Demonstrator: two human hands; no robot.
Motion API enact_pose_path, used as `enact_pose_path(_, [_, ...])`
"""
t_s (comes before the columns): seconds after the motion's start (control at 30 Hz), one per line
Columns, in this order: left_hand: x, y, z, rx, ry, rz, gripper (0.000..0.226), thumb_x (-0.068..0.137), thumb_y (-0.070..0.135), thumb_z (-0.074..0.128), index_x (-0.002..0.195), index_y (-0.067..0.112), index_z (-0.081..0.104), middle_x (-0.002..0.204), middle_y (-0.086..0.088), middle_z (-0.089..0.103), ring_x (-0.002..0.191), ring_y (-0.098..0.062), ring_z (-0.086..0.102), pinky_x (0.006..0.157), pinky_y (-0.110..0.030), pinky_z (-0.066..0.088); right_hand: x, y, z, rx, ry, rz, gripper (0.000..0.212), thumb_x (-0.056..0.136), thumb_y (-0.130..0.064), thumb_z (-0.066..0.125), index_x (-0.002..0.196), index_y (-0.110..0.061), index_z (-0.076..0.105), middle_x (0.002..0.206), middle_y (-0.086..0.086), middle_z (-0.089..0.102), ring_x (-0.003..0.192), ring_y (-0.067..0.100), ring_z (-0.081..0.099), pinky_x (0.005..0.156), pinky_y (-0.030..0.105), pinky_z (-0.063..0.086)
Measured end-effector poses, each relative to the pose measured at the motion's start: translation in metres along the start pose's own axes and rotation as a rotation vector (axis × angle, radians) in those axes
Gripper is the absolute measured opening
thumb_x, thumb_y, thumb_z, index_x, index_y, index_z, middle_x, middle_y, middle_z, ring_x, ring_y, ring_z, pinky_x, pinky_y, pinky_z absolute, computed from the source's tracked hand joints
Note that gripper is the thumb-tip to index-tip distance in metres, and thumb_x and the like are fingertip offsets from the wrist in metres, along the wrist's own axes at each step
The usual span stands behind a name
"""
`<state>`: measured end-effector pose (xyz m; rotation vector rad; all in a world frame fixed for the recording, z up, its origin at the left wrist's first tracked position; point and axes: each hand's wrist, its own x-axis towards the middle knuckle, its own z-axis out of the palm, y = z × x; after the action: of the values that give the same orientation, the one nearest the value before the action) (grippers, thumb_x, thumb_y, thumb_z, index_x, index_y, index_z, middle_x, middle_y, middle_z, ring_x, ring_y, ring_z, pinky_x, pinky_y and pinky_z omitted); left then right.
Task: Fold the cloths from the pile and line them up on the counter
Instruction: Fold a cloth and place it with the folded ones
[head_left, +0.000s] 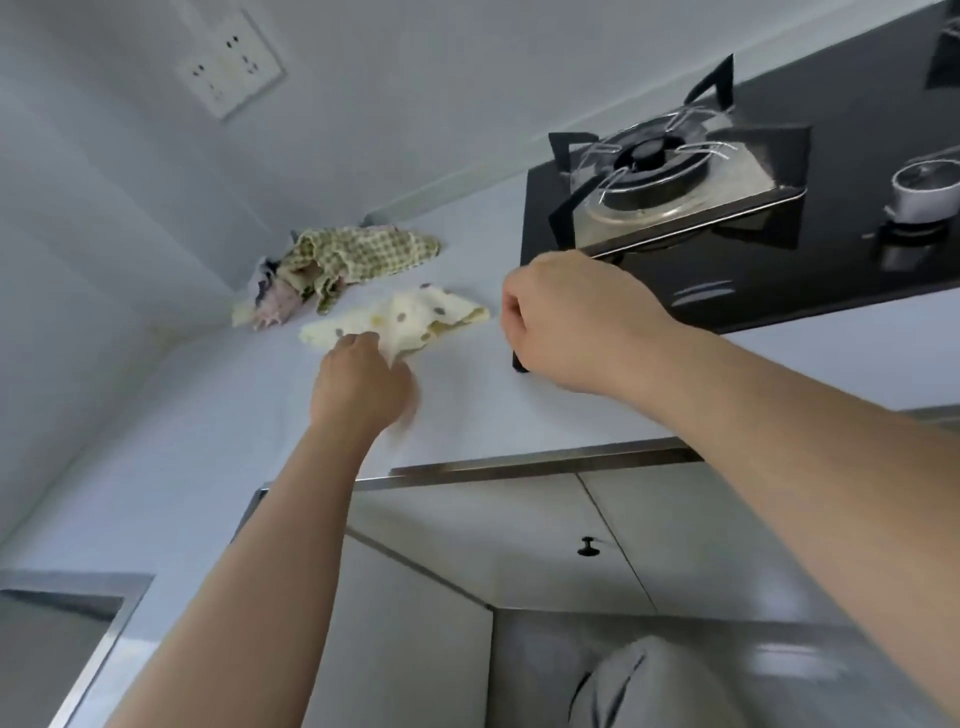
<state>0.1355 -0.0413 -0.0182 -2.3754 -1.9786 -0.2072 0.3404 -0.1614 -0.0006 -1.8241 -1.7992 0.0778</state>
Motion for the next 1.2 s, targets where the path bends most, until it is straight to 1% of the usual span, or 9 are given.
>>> enact_pose_path(0.13, [-0.007,-0.025,0.014,-0.051,0.065,0.065,0.037,0.101,0.033,0.048,0.073,0.010,0.058,0.076,-0.007,0.058,0.086,-0.033,0.060,0.063,-0.032,0.037,-0.005,-0.028,0.021,-0.079,-0.052,0.042,0.018,0.094,-0.019,0.048,0.103,-0.016,0.064,0.101,0.003,0.054,0.089,0.026,0.056,0.074,0.040,0.054])
enact_pose_path(0.4, [-0.069,-0.029,-0.052,-0.319,0.440,0.445,0.025,0.106,0.028,0.040,0.099,0.011,0.057,0.084,-0.001,0.056,0.074,-0.023,0.047,0.060,-0.038,0.037,-0.016,-0.078,0.030,-0.100,-0.063,0.075,0.071,0.091,-0.032,0.062,0.151,-0.031,0.025,0.148,0.008,0.035,0.134,0.031,0.031,0.103,0.044,0.039])
enact_pose_path(0.5, [-0.085,-0.038,-0.085,-0.438,0.574,0.520,0.021,0.105,0.025,0.044,0.103,0.012,0.060,0.086,-0.004,0.062,0.076,-0.025,0.052,0.062,-0.038,0.040,-0.013,-0.098,0.026,-0.144,0.000,0.106,0.056,0.095,-0.036,0.057,0.146,-0.034,0.035,0.144,0.007,0.038,0.132,0.031,0.031,0.100,0.042,0.035])
enact_pose_path(0.63, [-0.088,-0.052,-0.117,-0.594,0.650,0.507,0.018,0.104,0.016,0.045,0.107,0.011,0.063,0.092,0.002,0.064,0.085,-0.017,0.054,0.073,-0.026,0.038,-0.003,-0.121,0.004,-0.057,0.011,0.130,0.014,0.097,-0.028,0.052,0.106,-0.025,0.062,0.101,0.000,0.060,0.105,0.028,0.055,0.079,0.037,0.046])
enact_pose_path(0.8, [-0.082,-0.071,-0.150,-0.829,0.587,0.265,0.021,0.105,0.020,0.038,0.102,0.015,0.058,0.091,0.005,0.062,0.088,-0.017,0.054,0.075,-0.029,0.042,0.003,-0.132,-0.035,0.310,0.015,0.167,0.010,0.088,-0.015,0.061,0.083,-0.023,0.064,0.080,-0.003,0.066,0.073,0.021,0.063,0.056,0.026,0.047])
enact_pose_path(0.97, [-0.066,-0.099,-0.167,-1.171,0.365,0.142,0.019,0.098,0.023,0.052,0.084,0.017,0.063,0.070,0.010,0.059,0.062,-0.010,0.052,0.060,-0.025,0.044,0.008,-0.127,-0.069,0.829,-0.252,0.205,0.035,0.075,-0.025,0.084,0.103,-0.013,0.068,0.093,0.007,0.075,0.078,0.022,0.070,0.067,0.033,0.052])
enact_pose_path(1.07, [-0.054,-0.114,-0.158,-1.200,0.143,0.119,0.024,0.099,0.029,0.057,0.083,0.014,0.068,0.066,0.001,0.062,0.055,-0.013,0.057,0.055,-0.026,0.050,0.025,-0.118,-0.070,0.885,-0.342,0.226,0.049,0.071,-0.038,0.079,0.108,-0.007,0.070,0.088,0.003,0.072,0.067,0.014,0.064,0.052,0.023,0.039])
enact_pose_path(1.13, [-0.038,-0.124,-0.146,-1.182,0.038,0.089,0.023,0.097,0.031,0.062,0.090,0.011,0.072,0.073,-0.005,0.069,0.061,-0.017,0.063,0.060,-0.031,0.055,0.040,-0.111,-0.062,0.891,-0.344,0.273,0.037,0.078,-0.037,0.076,0.103,-0.010,0.073,0.086,0.002,0.073,0.061,0.010,0.060,0.044,0.020,0.029])
enact_pose_path(1.2, [-0.019,-0.134,-0.135,-1.169,-0.079,0.020,0.020,0.094,0.029,0.068,0.097,0.010,0.072,0.082,-0.007,0.072,0.065,-0.016,0.066,0.063,-0.031,0.056,0.057,-0.105,-0.052,0.871,-0.326,0.339,0.020,0.086,-0.030,0.075,0.097,-0.014,0.073,0.089,0.002,0.075,0.066,0.012,0.065,0.053,0.020,0.040])
